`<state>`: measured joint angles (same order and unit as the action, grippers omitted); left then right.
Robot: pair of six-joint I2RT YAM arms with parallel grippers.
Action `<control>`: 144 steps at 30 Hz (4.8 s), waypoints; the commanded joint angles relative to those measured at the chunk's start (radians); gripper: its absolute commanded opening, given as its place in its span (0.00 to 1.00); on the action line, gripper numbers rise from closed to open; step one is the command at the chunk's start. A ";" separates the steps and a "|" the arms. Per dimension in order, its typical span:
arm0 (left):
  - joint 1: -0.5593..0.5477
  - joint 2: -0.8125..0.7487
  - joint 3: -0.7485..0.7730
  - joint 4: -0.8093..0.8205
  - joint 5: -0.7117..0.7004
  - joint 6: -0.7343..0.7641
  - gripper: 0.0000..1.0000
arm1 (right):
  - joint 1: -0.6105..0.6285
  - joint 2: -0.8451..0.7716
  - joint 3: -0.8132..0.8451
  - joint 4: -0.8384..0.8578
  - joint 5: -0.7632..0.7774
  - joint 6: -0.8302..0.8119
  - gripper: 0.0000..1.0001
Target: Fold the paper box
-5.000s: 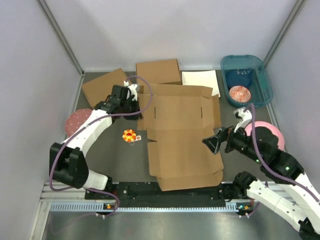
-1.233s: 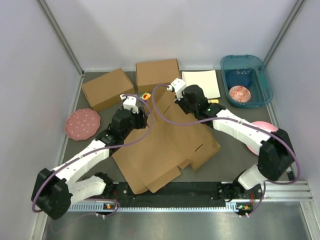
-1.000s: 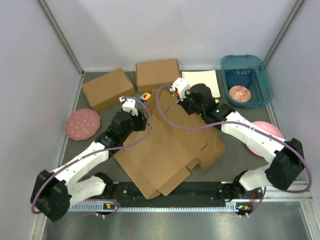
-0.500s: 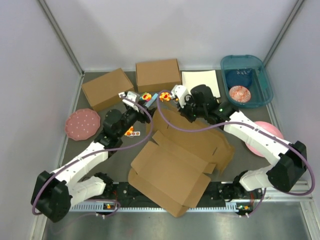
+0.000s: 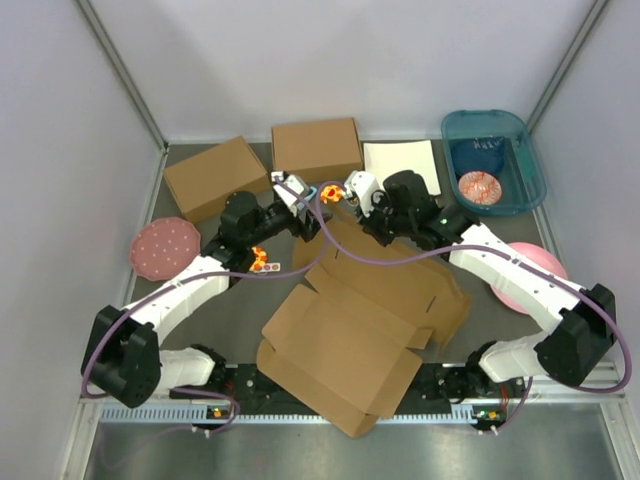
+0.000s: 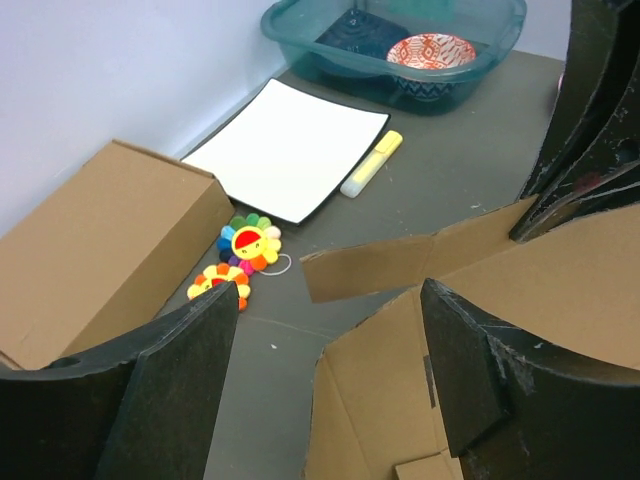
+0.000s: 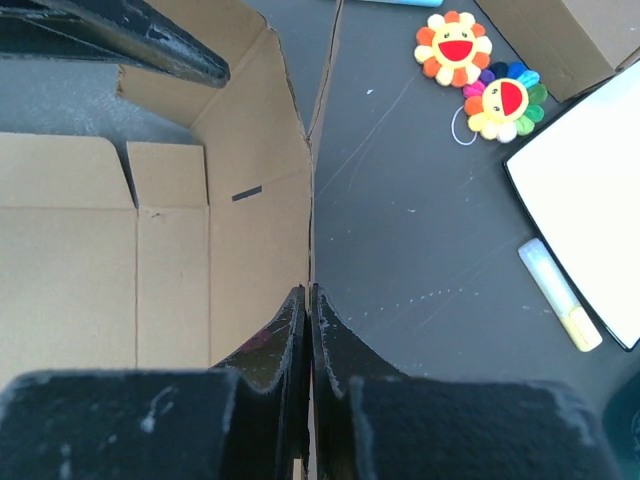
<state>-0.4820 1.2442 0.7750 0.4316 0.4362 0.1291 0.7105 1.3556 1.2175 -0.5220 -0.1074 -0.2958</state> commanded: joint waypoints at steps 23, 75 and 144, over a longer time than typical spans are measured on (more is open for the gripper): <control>-0.153 0.146 0.147 -0.171 -0.068 0.552 0.74 | 0.000 -0.027 0.007 0.010 0.002 0.006 0.00; -0.188 -0.146 0.004 -0.145 -0.333 0.100 0.74 | 0.040 -0.055 0.004 0.023 -0.003 0.078 0.00; -0.288 0.001 -0.036 0.085 0.019 -0.156 0.53 | -0.112 -0.073 -0.007 0.057 -0.281 0.253 0.00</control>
<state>-0.7567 1.2140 0.7418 0.4057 0.4747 0.0238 0.5735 1.2907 1.2022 -0.5209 -0.3985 -0.0551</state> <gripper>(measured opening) 0.530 0.009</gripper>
